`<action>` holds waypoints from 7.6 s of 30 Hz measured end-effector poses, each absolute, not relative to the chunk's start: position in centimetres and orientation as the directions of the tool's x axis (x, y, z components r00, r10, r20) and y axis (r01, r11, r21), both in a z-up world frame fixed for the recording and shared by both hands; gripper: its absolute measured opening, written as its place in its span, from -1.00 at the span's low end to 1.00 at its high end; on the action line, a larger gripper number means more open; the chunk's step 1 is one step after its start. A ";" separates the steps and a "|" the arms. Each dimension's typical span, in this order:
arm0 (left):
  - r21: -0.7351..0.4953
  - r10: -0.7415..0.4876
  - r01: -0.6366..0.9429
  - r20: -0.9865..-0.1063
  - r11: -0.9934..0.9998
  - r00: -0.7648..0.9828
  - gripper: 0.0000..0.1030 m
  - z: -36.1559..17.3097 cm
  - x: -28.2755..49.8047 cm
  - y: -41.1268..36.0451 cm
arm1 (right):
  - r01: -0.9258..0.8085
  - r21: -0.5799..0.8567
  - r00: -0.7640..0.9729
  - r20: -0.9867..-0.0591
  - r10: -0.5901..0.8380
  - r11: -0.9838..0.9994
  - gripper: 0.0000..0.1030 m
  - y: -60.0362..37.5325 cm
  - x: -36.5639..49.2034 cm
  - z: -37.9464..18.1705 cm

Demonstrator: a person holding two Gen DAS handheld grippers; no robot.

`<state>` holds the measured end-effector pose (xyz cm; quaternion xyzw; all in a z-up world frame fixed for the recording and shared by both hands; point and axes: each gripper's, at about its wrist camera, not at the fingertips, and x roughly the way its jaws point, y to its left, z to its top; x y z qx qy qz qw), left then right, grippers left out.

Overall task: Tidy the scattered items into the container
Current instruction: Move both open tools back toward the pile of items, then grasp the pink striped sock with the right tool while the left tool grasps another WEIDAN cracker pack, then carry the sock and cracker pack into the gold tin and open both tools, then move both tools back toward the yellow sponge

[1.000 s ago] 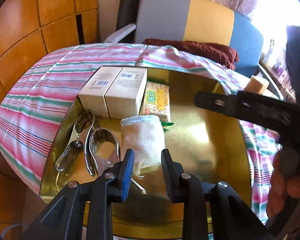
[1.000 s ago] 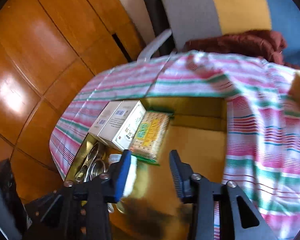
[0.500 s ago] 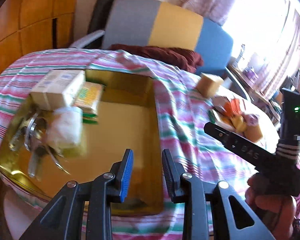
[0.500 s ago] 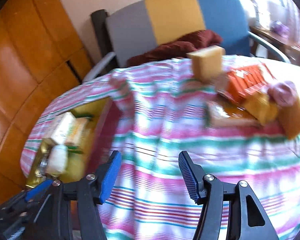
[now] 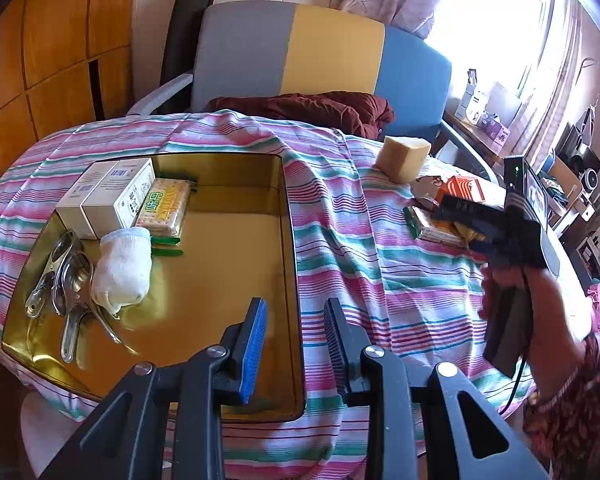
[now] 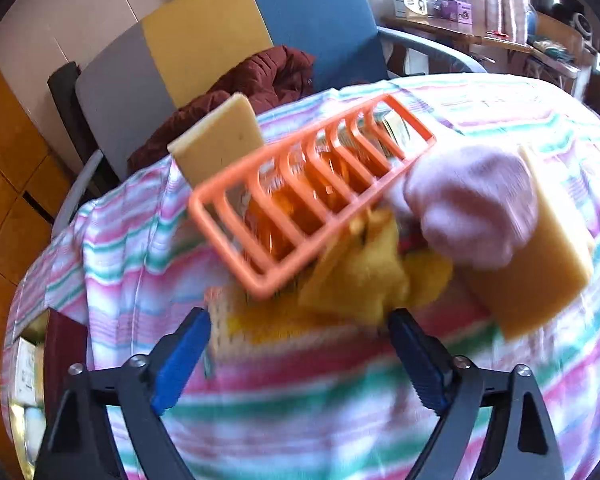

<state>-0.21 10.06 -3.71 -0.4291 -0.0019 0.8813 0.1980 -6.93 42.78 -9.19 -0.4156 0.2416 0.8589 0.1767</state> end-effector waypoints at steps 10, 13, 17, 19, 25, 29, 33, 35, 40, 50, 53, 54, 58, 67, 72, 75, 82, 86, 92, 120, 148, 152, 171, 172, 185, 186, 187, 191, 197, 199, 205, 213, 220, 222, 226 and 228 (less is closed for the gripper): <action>-0.188 0.353 -0.339 -0.768 -0.922 -0.534 -0.43 -4.3 -0.5 9.8 | -0.318 0.260 -0.609 -0.793 -0.014 -0.912 -0.06 40.5 -6.4 -9.4; -0.189 0.352 -0.340 -0.775 -0.921 -0.524 -0.43 -4.5 -0.4 9.9 | -0.242 0.295 -0.592 -0.800 -0.100 -0.925 -0.17 38.3 -4.8 -9.6; -0.185 0.350 -0.340 -0.774 -0.922 -0.527 -0.43 -4.4 -0.2 9.8 | -0.101 0.296 -0.577 -0.795 -0.186 -0.950 -0.17 34.7 -2.3 -9.4; -0.190 0.352 -0.337 -0.771 -0.922 -0.530 -0.43 -4.3 -0.1 9.6 | -0.083 0.281 -0.607 -0.775 -0.175 -0.956 -0.12 34.4 -2.1 -8.6; -0.173 0.341 -0.337 -0.768 -0.925 -0.542 -0.43 -4.0 0.3 9.8 | -0.062 0.174 -0.657 -0.748 -0.091 -0.983 0.22 35.1 -6.3 -6.0; -0.162 0.332 -0.331 -0.761 -0.929 -0.558 -0.43 -3.6 0.5 9.6 | -0.015 0.098 -0.635 -0.770 -0.066 -0.995 0.30 35.6 -8.4 -6.4; -0.160 0.327 -0.330 -0.767 -0.931 -0.552 -0.43 -3.7 0.5 9.7 | 0.034 0.138 -0.576 -0.806 -0.132 -0.990 0.30 35.5 -10.1 -8.1; -0.156 0.323 -0.329 -0.771 -0.931 -0.548 -0.43 -3.8 0.5 9.7 | 0.033 0.136 -0.558 -0.820 -0.131 -0.990 0.28 35.4 -9.9 -8.4; -0.158 0.320 -0.324 -0.776 -0.933 -0.543 -0.43 -4.1 0.3 10.0 | 0.003 0.238 -0.522 -0.828 -0.205 -0.971 -0.04 34.6 -6.0 -8.2; -0.137 0.350 -0.410 -0.787 -0.902 -0.508 -0.43 -4.3 0.2 13.7 | -0.074 0.405 -0.639 -0.721 -0.268 -0.912 -0.02 34.3 3.9 -7.4; -0.171 0.391 -0.435 -0.781 -0.884 -0.487 -0.43 -4.0 -0.2 15.3 | -0.257 0.278 -0.708 -0.706 -0.016 -0.926 0.30 38.0 4.2 -6.2; -0.194 0.412 -0.444 -0.781 -0.875 -0.470 -0.43 -4.0 -0.5 16.0 | -0.306 0.263 -0.712 -0.701 0.036 -0.915 0.31 39.3 4.0 -6.2; -0.235 0.435 -0.453 -0.802 -0.860 -0.410 -0.42 -4.5 -1.9 19.2 | -0.440 0.233 -0.665 -0.734 0.140 -0.867 0.26 44.0 2.6 -7.2; -0.186 0.404 -0.511 -0.842 -0.839 -0.357 -0.30 -6.5 -4.1 25.3 | -0.504 0.233 -0.596 -0.791 0.139 -0.832 -0.06 47.5 -0.9 -10.2; -0.201 0.371 -0.474 -0.879 -0.858 -0.299 -0.30 -9.1 -5.7 25.5 | -0.463 0.212 -0.603 -0.787 0.130 -0.861 -0.35 46.6 0.2 -10.4; -0.275 0.416 -0.439 -0.869 -0.856 -0.267 -0.23 -10.0 -6.3 24.8 | -0.432 0.229 -0.617 -0.781 0.101 -0.872 -0.37 44.9 2.0 -10.1; -0.350 0.457 -0.375 -0.854 -0.859 -0.250 -0.08 -9.8 -7.0 24.9 | -0.394 0.237 -0.628 -0.775 0.072 -0.888 -0.37 42.6 6.2 -10.1; -0.308 0.421 -0.374 -0.866 -0.875 -0.271 -0.08 -9.7 -7.5 26.1 | -0.379 0.228 -0.630 -0.773 0.070 -0.897 -0.37 42.2 6.7 -10.3; -0.173 0.344 -0.452 -0.879 -0.875 -0.330 -0.06 -9.7 -7.6 28.1 | -0.377 0.265 -0.635 -0.772 0.039 -0.888 -0.24 43.2 6.9 -10.2; -0.226 0.407 -0.492 -0.863 -0.841 -0.300 -0.10 -10.4 -8.7 26.9 | -0.393 0.243 -0.625 -0.778 0.064 -0.887 -0.39 42.7 6.3 -9.7; -0.291 0.484 -0.455 -0.780 -0.842 -0.396 -0.14 -4.8 -4.1 16.0 | -0.126 0.311 -0.704 -0.697 -0.136 -0.942 -0.43 31.8 4.4 -3.4; -0.272 0.459 -0.425 -0.772 -0.864 -0.439 -0.13 -4.0 -4.2 13.1 | -0.051 0.311 -0.698 -0.690 -0.189 -0.949 -0.43 28.5 2.6 -2.5; -0.211 0.305 -0.237 -0.816 -0.948 -0.491 -0.12 -8.2 -9.8 2.9 | 0.082 0.313 -0.587 -0.752 -0.300 -0.946 -0.34 16.1 -12.5 -5.9; -0.210 0.304 -0.238 -0.814 -0.948 -0.495 -0.12 -8.2 -9.8 2.9 | 0.078 0.315 -0.574 -0.761 -0.301 -0.946 -0.27 15.9 -13.1 -6.5; -0.220 0.310 -0.227 -0.787 -0.949 -0.533 -0.19 -6.2 -6.7 1.6 | 0.096 0.277 -0.606 -0.746 -0.277 -0.956 -0.39 17.5 -9.6 -4.8; -0.208 0.303 -0.232 -0.792 -0.950 -0.530 -0.23 -6.2 -6.5 1.7 | 0.105 0.265 -0.595 -0.755 -0.274 -0.958 -0.42 17.3 -9.7 -5.0; -0.198 0.297 -0.237 -0.797 -0.951 -0.526 -0.31 -6.2 -6.3 1.8 | 0.112 0.250 -0.579 -0.770 -0.267 -0.962 -0.49 16.8 -9.9 -5.3; -0.170 0.283 -0.255 -0.808 -0.952 -0.517 -0.36 -6.4 -5.5 2.2 | 0.160 0.216 -0.490 -0.830 -0.267 -0.963 -0.54 15.0 -11.4 -7.2; -0.136 0.261 -0.272 -0.823 -0.953 -0.504 -0.41 -7.5 -5.5 2.7 | 0.176 0.195 -0.471 -0.844 -0.257 -0.965 -0.54 14.2 -14.0 -8.5; -0.131 0.250 -0.266 -0.836 -0.955 -0.489 -0.41 -8.2 -5.9 2.9 | 0.174 0.249 -0.474 -0.827 -0.303 -0.953 -0.54 14.5 -14.1 -8.2; -0.165 0.252 -0.217 -0.846 -0.962 -0.471 -0.41 -9.1 -6.1 2.5 | 0.178 0.316 -0.590 -0.723 -0.359 -0.932 -0.40 17.2 -10.1 -4.9; -0.190 0.243 -0.153 -0.807 -0.970 -0.538 -0.39 -6.2 -4.8 3.9 | -0.032 0.296 -0.677 -0.709 -0.197 -0.955 -0.08 27.2 -3.7 -5.0; -0.239 0.322 -0.224 -0.796 -0.945 -0.512 -0.36 -5.2 -2.9 7.5 | -0.345 0.297 -0.658 -0.753 0.004 -0.890 0.05 38.7 0.9 -6.8; -0.248 0.348 -0.256 -0.792 -0.934 -0.502 -0.36 -5.0 -2.2 8.6 | -0.417 0.261 -0.673 -0.732 0.102 -0.871 0.09 41.5 2.5 -5.8; -0.238 0.372 -0.317 -0.793 -0.918 -0.483 -0.36 -4.9 -1.2 10.5 | -0.527 0.210 -0.712 -0.639 0.292 -0.824 0.66 47.0 5.0 -3.0; -0.229 0.377 -0.339 -0.792 -0.912 -0.480 -0.36 -4.8 -0.9 11.3 | -0.581 0.206 -0.693 -0.633 0.346 -0.787 0.81 50.1 5.0 -2.6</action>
